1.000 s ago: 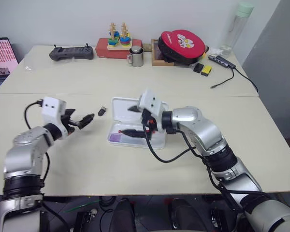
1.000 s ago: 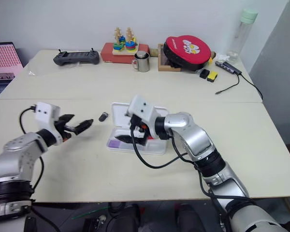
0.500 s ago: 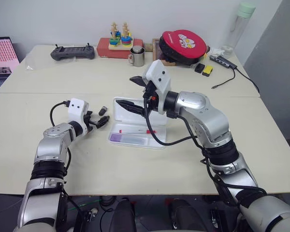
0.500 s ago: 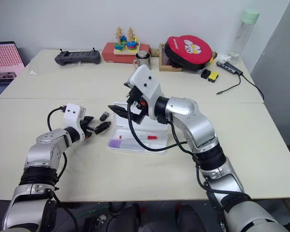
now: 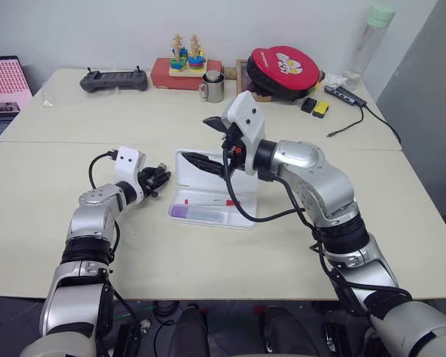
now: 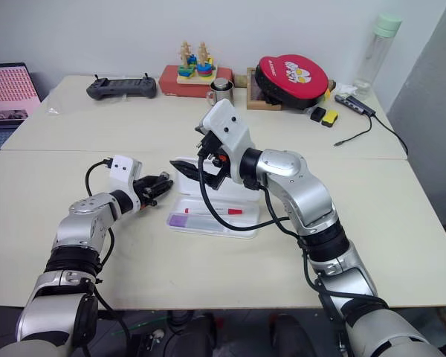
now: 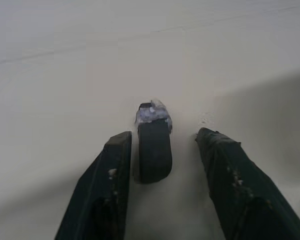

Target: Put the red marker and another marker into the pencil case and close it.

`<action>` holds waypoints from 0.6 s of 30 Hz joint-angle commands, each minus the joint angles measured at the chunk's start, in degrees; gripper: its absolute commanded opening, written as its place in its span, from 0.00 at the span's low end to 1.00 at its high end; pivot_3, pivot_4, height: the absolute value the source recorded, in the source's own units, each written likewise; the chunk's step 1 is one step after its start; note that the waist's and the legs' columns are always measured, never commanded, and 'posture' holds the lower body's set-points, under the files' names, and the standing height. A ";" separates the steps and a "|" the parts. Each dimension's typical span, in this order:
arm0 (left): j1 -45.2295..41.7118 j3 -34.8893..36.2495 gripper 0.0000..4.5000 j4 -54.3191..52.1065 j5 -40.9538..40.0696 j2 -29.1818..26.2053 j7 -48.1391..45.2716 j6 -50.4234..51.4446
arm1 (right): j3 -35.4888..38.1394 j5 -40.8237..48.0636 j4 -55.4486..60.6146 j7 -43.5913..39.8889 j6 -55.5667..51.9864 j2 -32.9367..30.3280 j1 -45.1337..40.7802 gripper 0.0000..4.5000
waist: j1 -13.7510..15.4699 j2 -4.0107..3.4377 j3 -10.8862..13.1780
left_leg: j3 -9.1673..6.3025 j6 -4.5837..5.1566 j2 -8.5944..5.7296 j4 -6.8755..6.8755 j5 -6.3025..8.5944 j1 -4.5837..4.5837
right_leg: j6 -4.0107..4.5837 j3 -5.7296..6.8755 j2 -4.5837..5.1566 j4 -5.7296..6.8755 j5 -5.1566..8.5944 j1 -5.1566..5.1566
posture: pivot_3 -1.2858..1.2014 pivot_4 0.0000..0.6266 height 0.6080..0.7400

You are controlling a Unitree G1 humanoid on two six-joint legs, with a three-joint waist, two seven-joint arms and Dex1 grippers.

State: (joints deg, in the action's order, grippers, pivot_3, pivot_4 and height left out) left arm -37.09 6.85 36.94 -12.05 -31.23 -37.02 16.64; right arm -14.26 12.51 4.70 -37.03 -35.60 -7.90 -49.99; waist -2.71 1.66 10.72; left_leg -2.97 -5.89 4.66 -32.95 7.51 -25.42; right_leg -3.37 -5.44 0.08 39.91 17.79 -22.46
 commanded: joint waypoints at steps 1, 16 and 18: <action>-1.44 0.80 0.29 0.11 0.19 -0.05 0.24 -1.17 | 1.41 0.54 1.48 0.77 0.43 0.00 -0.97 1.00 | -0.05 0.00 0.00 | 0.00 0.00 0.00 0.00 0.00 0.00 | 0.00 0.00 0.00 0.00 0.00 0.00 | 0.52 0.24 1.00; -3.72 11.71 0.09 -22.05 -21.24 3.35 -6.98 4.26 | 7.63 8.58 9.76 -4.17 -4.42 -7.64 5.30 1.00 | 0.81 0.10 0.05 | -0.12 -0.02 0.01 -0.01 -0.01 -0.19 | 0.00 0.16 0.01 -0.07 0.00 -0.03 | 0.52 0.24 1.00; -1.34 5.41 0.09 -30.15 -21.97 3.35 -12.85 6.32 | 8.23 10.83 13.47 -6.71 -5.79 -11.00 8.62 1.00 | 1.15 0.07 0.04 | -0.12 -0.02 -0.04 0.00 -0.01 -0.25 | 0.00 0.17 0.06 -0.21 -0.01 0.02 | 0.52 0.24 1.00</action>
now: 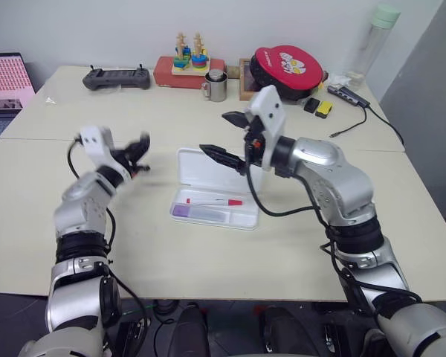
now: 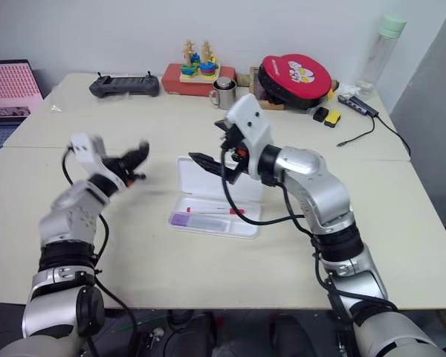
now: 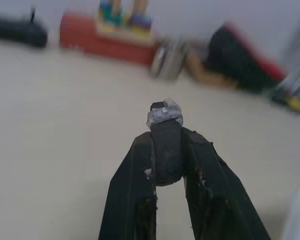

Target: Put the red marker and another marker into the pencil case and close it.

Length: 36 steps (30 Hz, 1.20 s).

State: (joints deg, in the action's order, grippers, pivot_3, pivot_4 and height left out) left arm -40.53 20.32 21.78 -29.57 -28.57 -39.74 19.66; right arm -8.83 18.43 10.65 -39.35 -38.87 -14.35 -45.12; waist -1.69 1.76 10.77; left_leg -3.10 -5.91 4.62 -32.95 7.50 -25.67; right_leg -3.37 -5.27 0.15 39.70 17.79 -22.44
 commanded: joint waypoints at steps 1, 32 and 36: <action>3.35 -10.60 0.09 -18.29 -5.48 0.24 -12.42 5.88 | 3.28 5.91 8.82 -4.65 -3.15 -5.56 4.85 1.00 | 0.13 -0.05 -0.02 | 0.03 -0.01 -0.05 0.01 0.00 -0.01 | 0.01 -0.01 0.05 -0.23 0.00 0.21 | 0.52 0.24 1.00; 4.89 -36.71 0.62 -10.21 14.72 -1.47 -34.04 -3.29 | 3.15 8.54 22.56 0.56 -9.75 -16.85 18.12 1.00 | -1.28 -0.15 0.02 | 0.12 0.06 0.00 -0.07 -0.01 -0.04 | -0.32 -0.24 -0.07 -0.32 0.14 0.16 | 0.52 0.24 1.00; 5.43 -35.37 0.77 -11.44 14.24 -2.01 -33.50 -2.89 | 3.36 9.13 22.22 0.54 -9.47 -16.54 17.78 1.00 | -1.27 -0.14 0.02 | 0.11 0.06 0.00 -0.07 -0.01 -0.04 | -0.31 -0.24 -0.07 -0.31 0.14 0.16 | 0.52 0.24 1.00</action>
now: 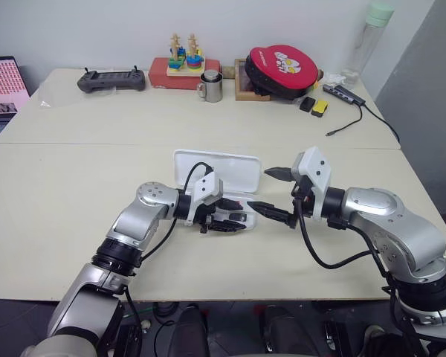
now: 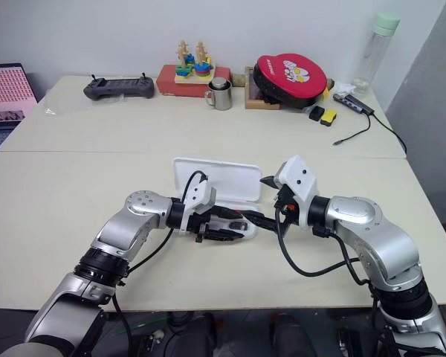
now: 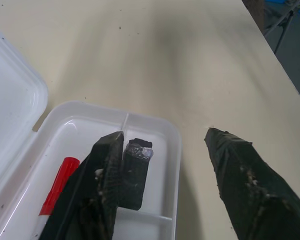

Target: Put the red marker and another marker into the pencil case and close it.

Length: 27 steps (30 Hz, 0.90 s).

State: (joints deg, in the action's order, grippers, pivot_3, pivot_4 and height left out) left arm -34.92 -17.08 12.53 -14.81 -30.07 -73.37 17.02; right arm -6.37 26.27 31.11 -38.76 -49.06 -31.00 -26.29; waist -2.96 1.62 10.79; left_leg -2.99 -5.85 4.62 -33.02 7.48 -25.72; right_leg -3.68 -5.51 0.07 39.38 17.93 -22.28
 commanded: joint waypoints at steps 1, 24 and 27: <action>-0.17 3.40 0.81 -3.15 -1.75 -0.66 0.81 1.23 | 1.04 1.54 1.18 -0.02 0.91 0.49 -1.74 1.00 | 0.00 0.00 0.00 | 0.00 0.00 0.00 0.00 0.00 0.00 | 0.01 0.00 0.00 0.00 0.00 0.00 | 0.52 0.24 1.00; 15.29 43.98 1.00 -25.68 -30.27 -11.11 20.25 22.75 | -8.02 -22.26 -77.12 -7.35 31.02 16.73 -43.09 0.00 | -0.82 -0.03 0.04 | 0.05 0.03 0.00 0.16 -0.02 0.08 | 0.23 0.06 0.05 0.09 -0.13 -0.03 | 0.52 0.24 1.00; 16.15 45.47 1.00 -27.25 -32.54 -11.40 21.12 23.39 | -10.12 -23.68 -76.15 -12.80 31.48 16.68 -41.95 0.00 | -0.79 -0.04 0.05 | 0.05 0.03 0.00 0.16 -0.02 0.09 | 0.23 0.06 0.05 0.11 -0.13 -0.03 | 0.52 0.24 1.00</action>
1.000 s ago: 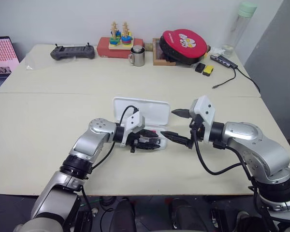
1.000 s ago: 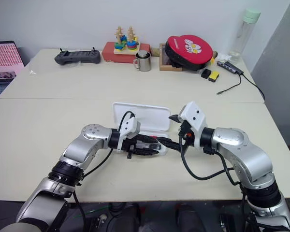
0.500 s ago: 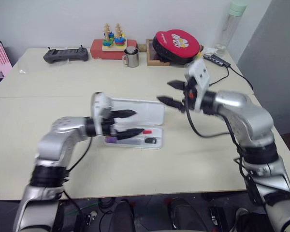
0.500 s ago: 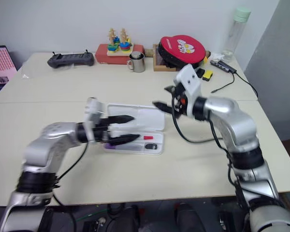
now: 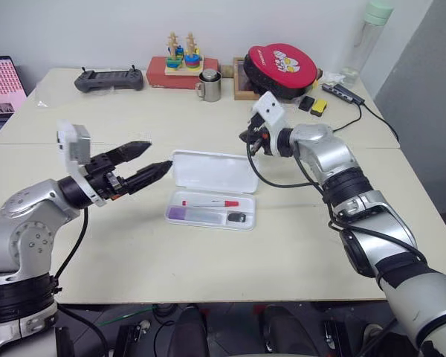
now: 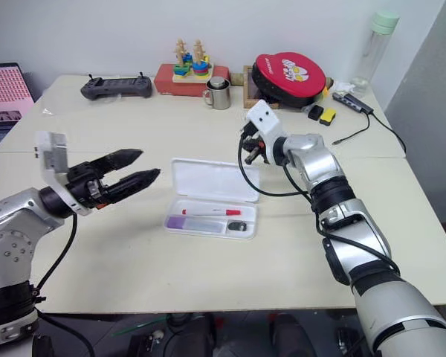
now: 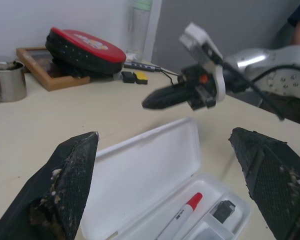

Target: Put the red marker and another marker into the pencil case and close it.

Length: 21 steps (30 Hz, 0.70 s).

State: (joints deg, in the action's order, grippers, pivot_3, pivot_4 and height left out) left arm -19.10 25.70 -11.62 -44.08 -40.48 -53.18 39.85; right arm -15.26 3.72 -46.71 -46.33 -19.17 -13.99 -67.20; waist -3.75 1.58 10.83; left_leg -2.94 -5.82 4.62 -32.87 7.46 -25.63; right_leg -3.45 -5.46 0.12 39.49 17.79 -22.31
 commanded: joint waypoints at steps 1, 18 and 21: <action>0.40 2.96 1.00 -3.34 -3.77 -1.02 1.21 0.40 | -1.59 -1.37 2.63 -6.56 1.36 -0.51 -0.53 0.00 | 0.01 0.00 0.00 | 0.00 0.00 0.00 0.00 0.00 0.01 | 0.00 0.01 0.00 0.02 0.00 0.00 | 0.52 0.24 1.00; 4.77 -7.37 1.00 -1.87 1.72 -5.62 -2.29 -2.06 | -11.31 -7.42 29.27 -11.61 -6.24 -5.72 19.92 0.00 | 0.50 -0.01 0.00 | -0.01 -0.01 0.02 -0.05 0.00 0.04 | -0.01 0.01 -0.02 0.03 0.01 -0.01 | 0.52 0.24 1.00; 4.73 -8.51 1.00 -1.29 3.02 -5.91 -2.67 -2.51 | -10.67 -6.90 29.63 -9.44 -7.40 -3.90 22.51 0.00 | 0.48 0.03 -0.03 | 0.03 -0.01 0.02 -0.07 0.00 0.26 | -0.22 -0.06 -0.02 0.05 0.13 0.13 | 0.52 0.24 1.00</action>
State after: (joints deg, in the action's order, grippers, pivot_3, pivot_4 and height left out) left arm -13.83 17.38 -12.75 -42.12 -45.12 -55.15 38.73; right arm -24.46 -1.74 -16.26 -57.35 -24.76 -18.73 -47.70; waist -3.27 1.61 10.80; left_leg -2.89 -5.84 4.64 -32.94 7.46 -25.26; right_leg -3.68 -5.54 0.10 39.54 17.93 -22.09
